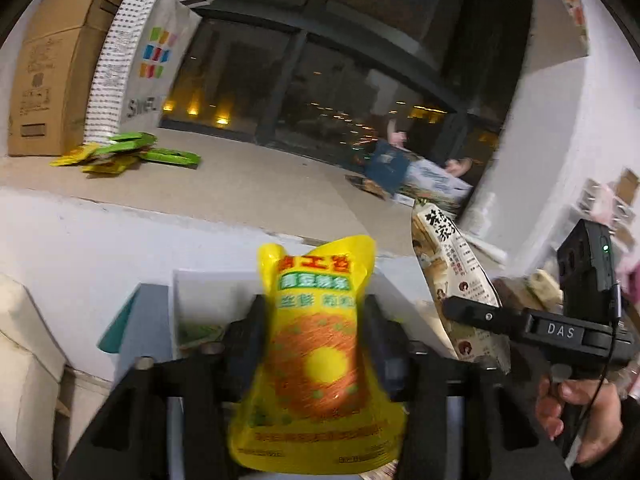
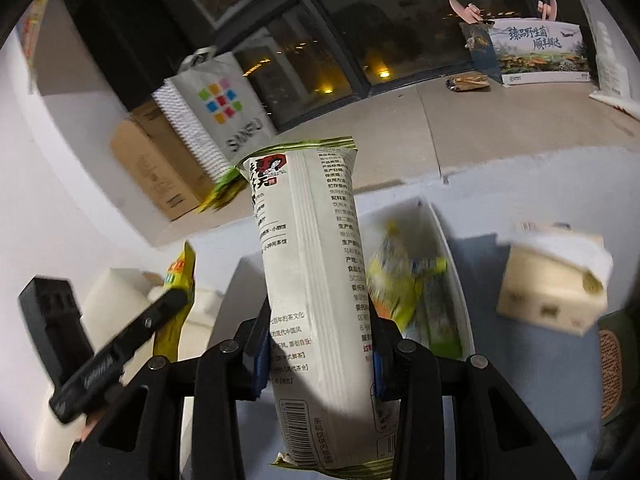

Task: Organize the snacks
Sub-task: 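Place the yellow bag into the box with the left gripper while the right places the white bag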

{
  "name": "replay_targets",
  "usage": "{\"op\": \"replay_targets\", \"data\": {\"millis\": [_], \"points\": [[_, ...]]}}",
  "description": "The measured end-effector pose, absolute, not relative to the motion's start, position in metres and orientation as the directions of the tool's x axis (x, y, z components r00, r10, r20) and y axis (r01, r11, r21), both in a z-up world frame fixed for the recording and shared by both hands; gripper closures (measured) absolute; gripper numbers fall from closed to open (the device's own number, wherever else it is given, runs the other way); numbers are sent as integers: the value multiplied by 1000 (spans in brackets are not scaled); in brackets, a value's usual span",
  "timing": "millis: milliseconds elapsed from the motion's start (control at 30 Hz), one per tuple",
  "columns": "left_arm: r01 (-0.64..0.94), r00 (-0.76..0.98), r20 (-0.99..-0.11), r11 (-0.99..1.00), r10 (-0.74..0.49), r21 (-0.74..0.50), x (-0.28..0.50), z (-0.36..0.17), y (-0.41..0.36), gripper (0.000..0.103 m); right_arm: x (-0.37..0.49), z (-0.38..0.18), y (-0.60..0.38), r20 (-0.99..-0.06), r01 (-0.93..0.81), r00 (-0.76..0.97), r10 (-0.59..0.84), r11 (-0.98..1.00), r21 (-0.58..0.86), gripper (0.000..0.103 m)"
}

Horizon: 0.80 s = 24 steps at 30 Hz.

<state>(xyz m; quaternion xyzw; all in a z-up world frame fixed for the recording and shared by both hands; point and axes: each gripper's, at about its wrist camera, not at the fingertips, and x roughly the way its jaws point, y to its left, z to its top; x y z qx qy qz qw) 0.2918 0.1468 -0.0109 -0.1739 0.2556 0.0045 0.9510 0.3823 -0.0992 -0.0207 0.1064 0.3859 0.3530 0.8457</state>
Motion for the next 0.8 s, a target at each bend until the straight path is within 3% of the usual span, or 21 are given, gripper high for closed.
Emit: {"op": "replay_targets", "data": {"millis": [67, 100, 133, 167, 200, 333, 800], "points": [[-130, 856, -514, 935, -63, -331, 303, -16, 154, 0, 398, -25, -87, -601, -508, 439, 668, 736, 446, 61], [-131, 845, -529, 930, -77, -344, 306, -20, 158, 0, 403, -28, -82, -607, -504, 434, 665, 738, 448, 60], [-133, 829, -552, 925, -93, -357, 307, -25, 162, 0, 406, -30, -81, -611, -500, 432, 663, 740, 450, 47], [-130, 828, -551, 921, -103, -367, 306, -28, 165, 0, 409, -32, -79, -612, -489, 437, 659, 745, 453, 12], [-127, 832, -543, 917, -109, -378, 301, -32, 168, 0, 409, -33, -81, -605, -477, 450, 656, 750, 458, 0], [-150, 830, -550, 915, -89, -374, 290, -35, 176, 0, 408, -35, -88, -583, -475, 453, 675, 736, 483, 0], [-39, 875, -476, 970, -83, -242, 208, 8, 130, 0, 327, 8, -105, -525, -634, 490, 696, 698, 333, 0]]}}
